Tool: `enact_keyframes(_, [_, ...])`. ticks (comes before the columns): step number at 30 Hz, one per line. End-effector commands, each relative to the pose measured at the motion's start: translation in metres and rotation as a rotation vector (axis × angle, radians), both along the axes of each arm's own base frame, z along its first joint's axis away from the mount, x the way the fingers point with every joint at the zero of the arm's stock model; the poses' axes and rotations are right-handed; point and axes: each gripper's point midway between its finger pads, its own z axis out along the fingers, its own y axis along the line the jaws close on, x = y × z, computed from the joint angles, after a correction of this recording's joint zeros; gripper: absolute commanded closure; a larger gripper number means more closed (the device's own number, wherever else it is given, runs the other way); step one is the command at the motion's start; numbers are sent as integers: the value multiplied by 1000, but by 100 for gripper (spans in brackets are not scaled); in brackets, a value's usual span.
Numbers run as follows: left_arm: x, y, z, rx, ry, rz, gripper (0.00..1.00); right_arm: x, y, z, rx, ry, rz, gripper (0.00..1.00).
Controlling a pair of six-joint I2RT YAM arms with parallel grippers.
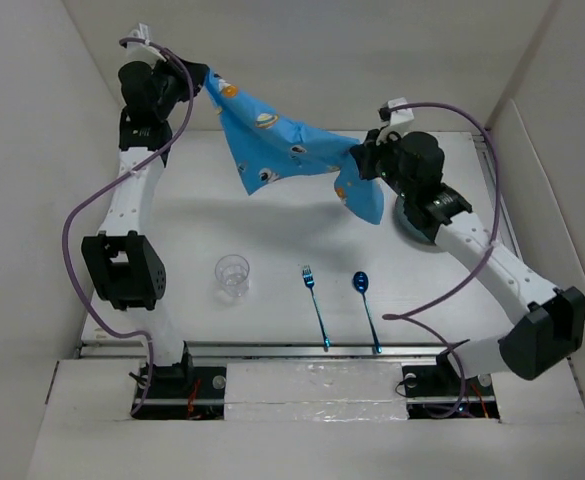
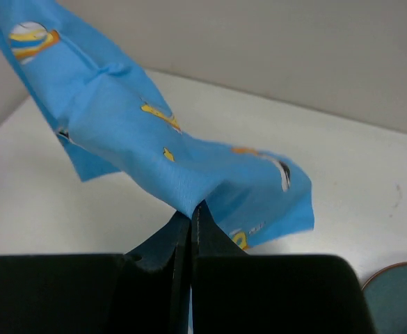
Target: Set the dinner table for one person
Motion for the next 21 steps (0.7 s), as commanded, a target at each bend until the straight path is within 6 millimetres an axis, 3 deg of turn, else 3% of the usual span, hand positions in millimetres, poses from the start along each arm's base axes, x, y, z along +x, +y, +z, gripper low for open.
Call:
enact_keyframes(1, [-26, -3, 79, 82, -203, -4, 100, -9, -9, 1, -41, -1, -34, 100])
enact_keyframes(3, [-14, 2, 70, 95, -169, -4, 100, -4, -8, -13, -67, 32, -36, 100])
enact_keyframes(4, [4, 1, 46, 93, -120, -11, 100, 5, -4, -31, -90, 70, -38, 100])
enact_keyframes(6, [24, 11, 28, 94, -79, 21, 100, 21, -9, -47, -104, 100, -49, 100])
enact_keyframes(7, [49, 17, -8, 96, -8, 50, 100, 36, -8, -77, -133, 158, -57, 100])
enact_keyframes(8, [56, 19, -5, 95, -1, 61, 100, 50, -9, -72, -136, 156, -74, 100])
enact_keyframes(9, [67, 26, -15, 94, 21, 75, 100, 65, -18, -80, -146, 174, -105, 100])
enact_keyframes(10, [86, 27, -51, 94, 81, 77, 100, 77, -23, -86, -158, 191, -128, 100])
enact_keyframes(11, [92, 27, -45, 92, 65, 76, 100, 96, -23, -100, -183, 236, -145, 88])
enact_keyframes(12, [99, 27, -57, 88, 86, 72, 100, 107, -30, -106, -191, 257, -162, 77])
enact_keyframes(13, [113, 29, -90, 87, 138, 79, 85, 110, -27, -110, -196, 276, -153, 65])
enact_keyframes(14, [118, 35, -97, 78, 146, 92, 70, 117, -27, -103, -183, 269, -147, 49])
enact_keyframes(16, [127, 55, -129, 58, 198, 128, 29, 114, -21, -101, -155, 266, -90, 40])
enact_keyframes(18, [127, 80, -158, 25, 266, 160, 19, 94, -24, -103, -121, 262, -82, 35])
enact_keyframes(19, [124, 85, -159, 25, 273, 166, 17, 87, -24, -105, -107, 258, -75, 35])
enact_keyframes(20, [120, 87, -174, 35, 309, 172, 17, 81, -23, -103, -72, 244, -69, 35])
enact_keyframes(21, [117, 93, -177, 71, 316, 206, 19, 62, -28, -118, -75, 273, -65, 35])
